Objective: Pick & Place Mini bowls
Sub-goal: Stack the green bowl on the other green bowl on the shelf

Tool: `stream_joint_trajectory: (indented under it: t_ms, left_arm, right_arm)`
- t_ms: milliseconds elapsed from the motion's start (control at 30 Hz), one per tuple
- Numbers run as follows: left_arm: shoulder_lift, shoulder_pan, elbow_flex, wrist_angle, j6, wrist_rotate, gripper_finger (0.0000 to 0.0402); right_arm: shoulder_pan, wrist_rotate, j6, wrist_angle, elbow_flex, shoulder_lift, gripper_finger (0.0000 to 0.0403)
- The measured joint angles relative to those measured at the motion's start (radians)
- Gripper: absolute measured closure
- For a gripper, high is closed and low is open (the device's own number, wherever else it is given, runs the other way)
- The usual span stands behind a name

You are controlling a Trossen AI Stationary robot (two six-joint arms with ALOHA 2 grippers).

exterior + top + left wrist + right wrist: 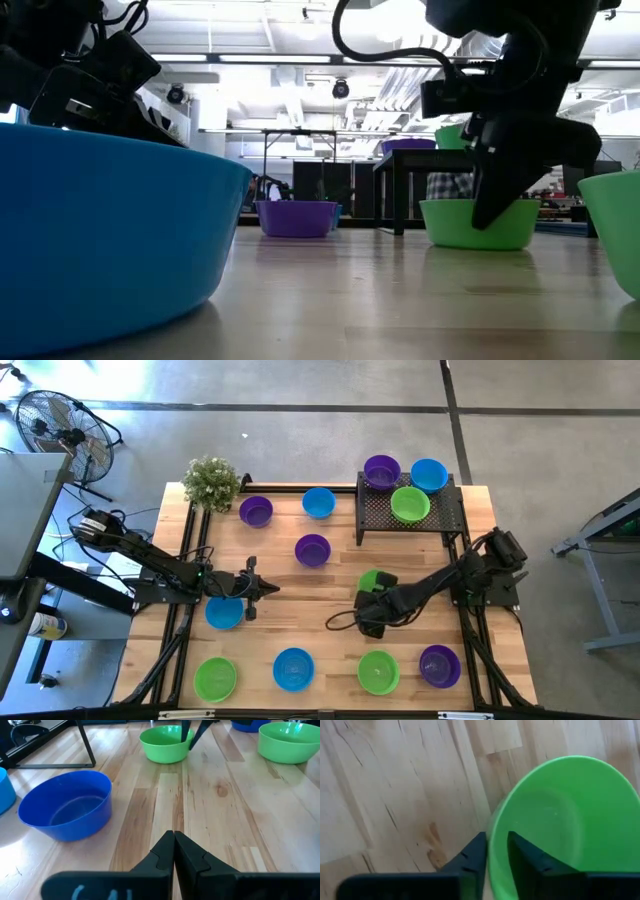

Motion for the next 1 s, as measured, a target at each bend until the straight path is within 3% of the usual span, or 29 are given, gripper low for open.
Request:
stream_joint_trajectory:
  t_ms: [167, 367, 533, 700, 833, 1000]
  left_arm:
    - [0.000, 0.000, 0.000, 0.000, 0.000, 0.000, 0.0399]
    - [0.000, 0.000, 0.000, 0.000, 0.000, 0.000, 0.0399]
    - [0.000, 0.000, 0.000, -0.001, 0.000, 0.000, 0.0399]
    - [0.000, 0.000, 0.000, -0.001, 0.000, 0.000, 0.0399]
    - [0.000, 0.000, 0.000, -0.001, 0.000, -0.001, 0.0399]
    - [0.000, 0.000, 0.000, -0.001, 0.000, -0.001, 0.0399]
  right_arm:
    - [0.020, -0.005, -0.019, -0.011, 0.000, -0.017, 0.0397]
    - [0.064, 0.003, -0.027, -0.030, 0.000, -0.114, 0.0395]
    - [0.094, 0.066, -0.007, -0.101, 0.013, -0.264, 0.0397]
    - [0.095, 0.170, -0.003, -0.212, 0.111, -0.383, 0.0400]
    - [0.047, 0.245, -0.024, -0.368, 0.250, -0.414, 0.0399]
    - [-0.120, 0.269, -0.063, -0.584, 0.421, -0.414, 0.0397]
